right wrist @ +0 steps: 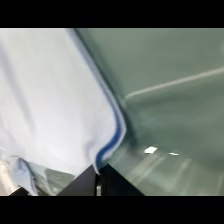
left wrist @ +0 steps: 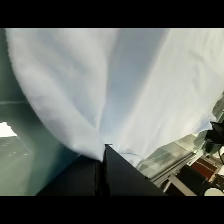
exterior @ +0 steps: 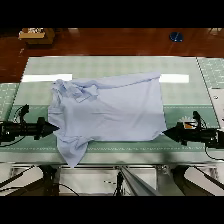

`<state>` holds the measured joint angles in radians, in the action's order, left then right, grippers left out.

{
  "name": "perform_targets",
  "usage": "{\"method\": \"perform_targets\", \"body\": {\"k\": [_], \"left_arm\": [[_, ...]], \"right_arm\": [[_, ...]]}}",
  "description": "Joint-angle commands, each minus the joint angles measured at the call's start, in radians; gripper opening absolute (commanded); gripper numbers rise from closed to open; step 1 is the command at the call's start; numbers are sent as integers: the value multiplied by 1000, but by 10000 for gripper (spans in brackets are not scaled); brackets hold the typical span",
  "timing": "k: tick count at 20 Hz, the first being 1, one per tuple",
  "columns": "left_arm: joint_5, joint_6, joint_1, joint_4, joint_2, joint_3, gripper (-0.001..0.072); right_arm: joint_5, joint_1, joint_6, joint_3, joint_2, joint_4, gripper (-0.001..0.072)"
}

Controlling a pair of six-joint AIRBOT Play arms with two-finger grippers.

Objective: Fold the shirts.

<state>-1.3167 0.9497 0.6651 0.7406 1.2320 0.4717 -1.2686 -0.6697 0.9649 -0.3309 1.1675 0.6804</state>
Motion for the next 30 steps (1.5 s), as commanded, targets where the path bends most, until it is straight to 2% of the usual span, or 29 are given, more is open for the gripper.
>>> {"method": "perform_targets", "body": {"k": [1,4,7,9,12,18,21,24,27,30], "left_arm": [[-40,-50,0,-141,-8,4,21],[-146,-101,-1,-394,-45,64,21],[-203,-80,-1,-556,-129,225,20],[-221,-62,-11,-607,-182,378,20],[-132,-27,-77,-647,-234,638,20],[-13,123,-124,-643,-240,1239,20],[40,198,-123,-586,-240,1507,20],[44,310,-123,-419,-257,1715,19],[40,431,-123,-222,-357,1726,20],[-75,524,-123,-17,-460,1726,19]], "right_arm": [[-86,1,-68,-23,-1,-166,24],[-152,18,-66,-151,-34,-253,24],[-73,164,-6,-384,-120,-251,23],[32,255,56,-573,-143,-251,24],[121,305,146,-851,-143,-245,24],[126,305,282,-1347,-143,-72,23],[126,305,348,-1566,-143,-16,23],[137,305,418,-1737,-177,99,23],[132,305,497,-1751,-288,309,23],[-19,305,561,-1751,-393,537,23]]}}
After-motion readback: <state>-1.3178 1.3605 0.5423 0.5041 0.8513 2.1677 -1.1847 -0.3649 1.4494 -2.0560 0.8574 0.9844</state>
